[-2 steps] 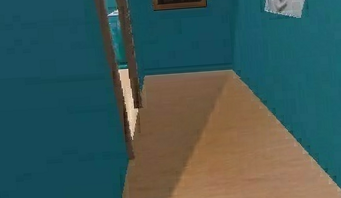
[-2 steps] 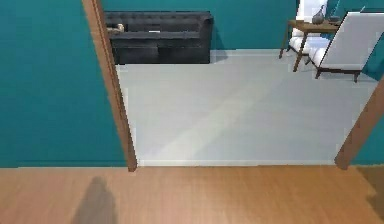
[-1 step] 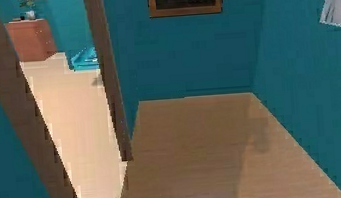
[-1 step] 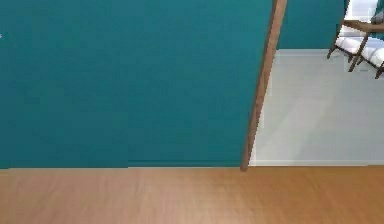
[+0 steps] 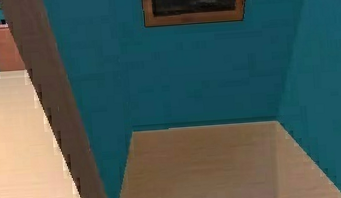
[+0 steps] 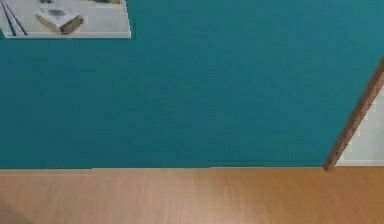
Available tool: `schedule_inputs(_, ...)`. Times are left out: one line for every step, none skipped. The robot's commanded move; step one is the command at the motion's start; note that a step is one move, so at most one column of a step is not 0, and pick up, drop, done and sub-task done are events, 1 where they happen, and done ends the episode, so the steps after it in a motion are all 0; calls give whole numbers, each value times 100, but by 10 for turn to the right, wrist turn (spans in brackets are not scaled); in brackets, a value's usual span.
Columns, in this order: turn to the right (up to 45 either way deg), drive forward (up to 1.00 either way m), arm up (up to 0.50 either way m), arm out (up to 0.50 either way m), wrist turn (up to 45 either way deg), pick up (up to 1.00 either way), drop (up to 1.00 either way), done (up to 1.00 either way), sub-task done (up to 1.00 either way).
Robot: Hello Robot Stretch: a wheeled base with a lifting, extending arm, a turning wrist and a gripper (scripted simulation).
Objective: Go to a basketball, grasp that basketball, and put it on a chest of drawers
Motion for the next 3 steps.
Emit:
schedule_inputs(-270, 0, 0, 0, 0, 0, 0, 0, 0)
schedule_inputs(0, 35, 0, 0, 0, 0, 0, 0, 0)
schedule_inputs(-450, 0, 0, 0, 0, 0, 0, 0, 0)
